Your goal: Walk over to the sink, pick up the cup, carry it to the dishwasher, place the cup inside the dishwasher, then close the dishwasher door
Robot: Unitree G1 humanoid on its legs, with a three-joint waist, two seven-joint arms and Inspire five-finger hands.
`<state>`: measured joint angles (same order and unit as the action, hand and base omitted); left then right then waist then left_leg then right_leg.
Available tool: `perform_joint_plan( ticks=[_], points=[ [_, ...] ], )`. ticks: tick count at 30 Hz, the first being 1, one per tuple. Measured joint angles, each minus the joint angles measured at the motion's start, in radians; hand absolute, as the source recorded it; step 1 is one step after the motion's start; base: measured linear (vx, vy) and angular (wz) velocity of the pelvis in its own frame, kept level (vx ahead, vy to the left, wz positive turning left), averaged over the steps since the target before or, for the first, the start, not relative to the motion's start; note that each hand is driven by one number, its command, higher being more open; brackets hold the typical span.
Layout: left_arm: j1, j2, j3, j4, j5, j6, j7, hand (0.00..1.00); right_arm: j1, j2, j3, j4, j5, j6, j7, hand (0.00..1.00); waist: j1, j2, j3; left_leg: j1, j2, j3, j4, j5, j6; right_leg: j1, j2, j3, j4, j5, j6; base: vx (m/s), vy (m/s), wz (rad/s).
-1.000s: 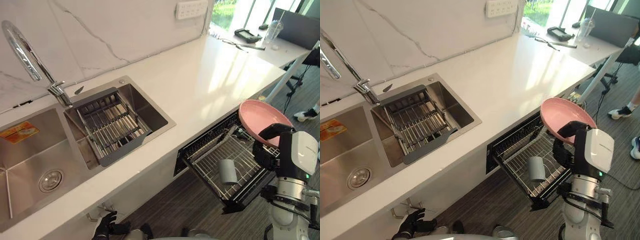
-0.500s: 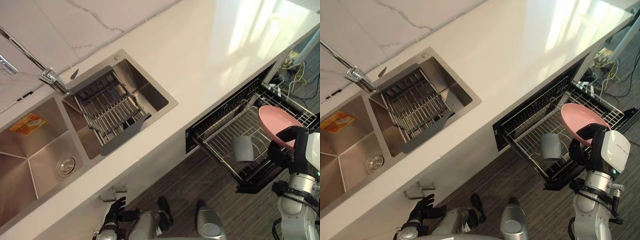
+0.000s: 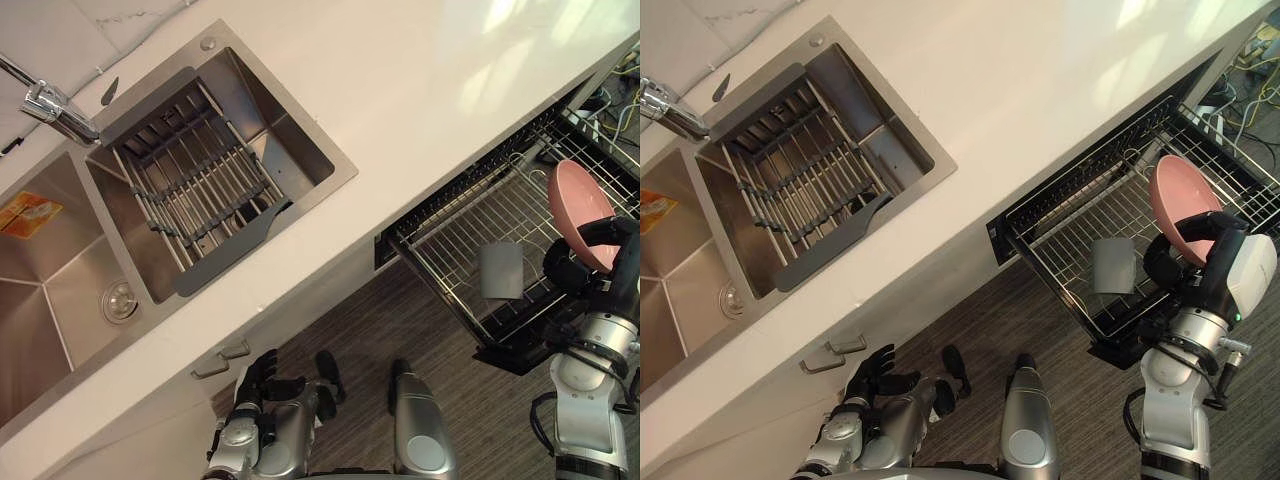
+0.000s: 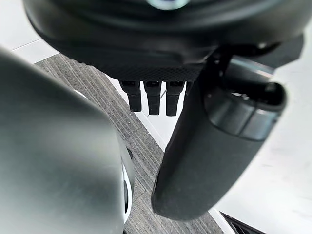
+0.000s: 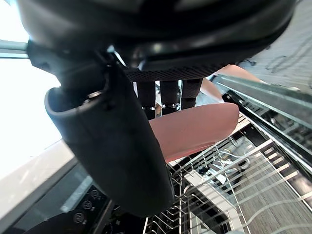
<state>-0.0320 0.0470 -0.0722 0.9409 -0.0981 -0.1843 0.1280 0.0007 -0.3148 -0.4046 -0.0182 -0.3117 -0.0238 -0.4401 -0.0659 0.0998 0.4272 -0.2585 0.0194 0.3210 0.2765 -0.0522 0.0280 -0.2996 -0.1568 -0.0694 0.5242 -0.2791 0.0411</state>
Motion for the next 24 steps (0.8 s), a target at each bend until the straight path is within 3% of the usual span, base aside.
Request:
perform_joint_plan(
  ticks=[10, 11, 24],
  points=[
    [-0.021, 0.002, -0.001, 0.004, -0.003, -0.004, 0.001, 0.9, -0.099, -0.022, 0.017, 0.216, 0.214, -0.003, 0.021, 0.3, 0.015, 0.007, 0.009, -0.014, 0.0, 0.03, 0.007, -0.002, 0.004, -0.017, -0.024, -0.017, 0.029, -0.017, 0.001, -0.01, -0.01, 0.07],
    [-0.022, 0.002, -0.001, 0.005, -0.003, -0.004, 0.001, 0.9, -0.112, -0.022, 0.02, 0.223, 0.23, -0.003, 0.03, 0.9, 0.015, 0.007, 0.01, -0.015, -0.001, 0.031, 0.008, -0.002, 0.004, -0.018, -0.025, -0.017, 0.029, -0.017, 0.001, 0.0, 0.0, 0.0],
    [-0.029, -0.001, 0.004, 0.009, -0.002, -0.003, 0.002, 0.9, -0.137, -0.03, 0.067, 0.205, 0.248, -0.021, 0.066, 0.9, 0.024, 0.004, 0.012, -0.008, 0.0, 0.026, 0.005, -0.003, 0.005, 0.0, -0.023, -0.025, 0.011, -0.015, 0.004, 0.0, 0.0, 0.0]
  ],
)
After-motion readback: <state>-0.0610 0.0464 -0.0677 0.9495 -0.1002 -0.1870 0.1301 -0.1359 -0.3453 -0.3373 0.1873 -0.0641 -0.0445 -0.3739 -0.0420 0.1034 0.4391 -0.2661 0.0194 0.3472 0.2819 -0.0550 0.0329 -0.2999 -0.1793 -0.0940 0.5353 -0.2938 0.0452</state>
